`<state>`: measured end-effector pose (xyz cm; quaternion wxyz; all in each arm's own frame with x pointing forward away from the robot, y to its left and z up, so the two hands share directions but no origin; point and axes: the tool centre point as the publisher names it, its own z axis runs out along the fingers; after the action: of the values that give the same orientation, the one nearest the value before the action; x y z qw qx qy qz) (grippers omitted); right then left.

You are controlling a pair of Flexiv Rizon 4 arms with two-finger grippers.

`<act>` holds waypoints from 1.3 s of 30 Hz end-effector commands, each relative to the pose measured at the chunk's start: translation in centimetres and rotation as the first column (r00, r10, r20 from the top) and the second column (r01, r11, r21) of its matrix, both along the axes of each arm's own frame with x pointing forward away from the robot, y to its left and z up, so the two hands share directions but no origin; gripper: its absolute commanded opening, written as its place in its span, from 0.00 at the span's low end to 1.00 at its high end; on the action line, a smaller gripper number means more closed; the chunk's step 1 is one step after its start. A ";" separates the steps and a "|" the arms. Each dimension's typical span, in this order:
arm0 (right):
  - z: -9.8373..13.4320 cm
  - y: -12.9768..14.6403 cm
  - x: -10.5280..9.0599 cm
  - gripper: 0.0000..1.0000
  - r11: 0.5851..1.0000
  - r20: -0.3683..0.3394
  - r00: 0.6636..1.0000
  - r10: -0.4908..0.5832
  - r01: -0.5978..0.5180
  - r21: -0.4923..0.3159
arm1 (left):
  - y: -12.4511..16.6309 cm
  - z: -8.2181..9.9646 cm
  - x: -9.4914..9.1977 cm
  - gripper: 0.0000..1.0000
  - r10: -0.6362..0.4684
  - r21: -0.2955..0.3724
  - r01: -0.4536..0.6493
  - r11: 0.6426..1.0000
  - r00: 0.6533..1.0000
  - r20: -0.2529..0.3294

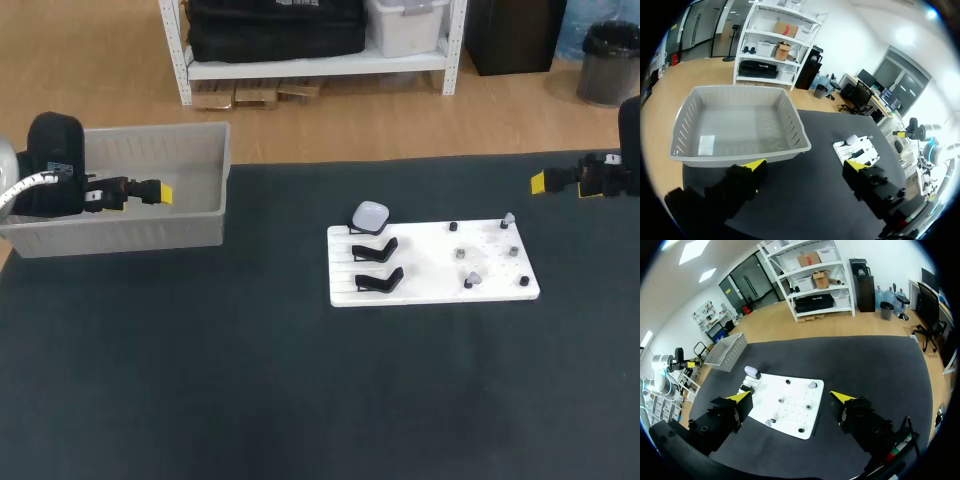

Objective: Pick up each earbud case from the left stands, insert the matching earbuds, close the lid, and place the case in the box.

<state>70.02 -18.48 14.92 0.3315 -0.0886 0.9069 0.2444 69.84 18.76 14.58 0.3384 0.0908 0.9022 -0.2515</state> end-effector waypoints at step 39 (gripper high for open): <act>0.0 0.0 0.1 1.00 1.000 -0.001 1.000 0.002 -0.002 0.001 | -2.3 0.6 0.3 1.00 -0.740 0.420 0.621 0.662 0.450 0.500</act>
<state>70.02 -18.48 14.92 0.3315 -0.0886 0.9069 0.2444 70.16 15.78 15.37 0.4158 0.3691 0.8102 -0.1855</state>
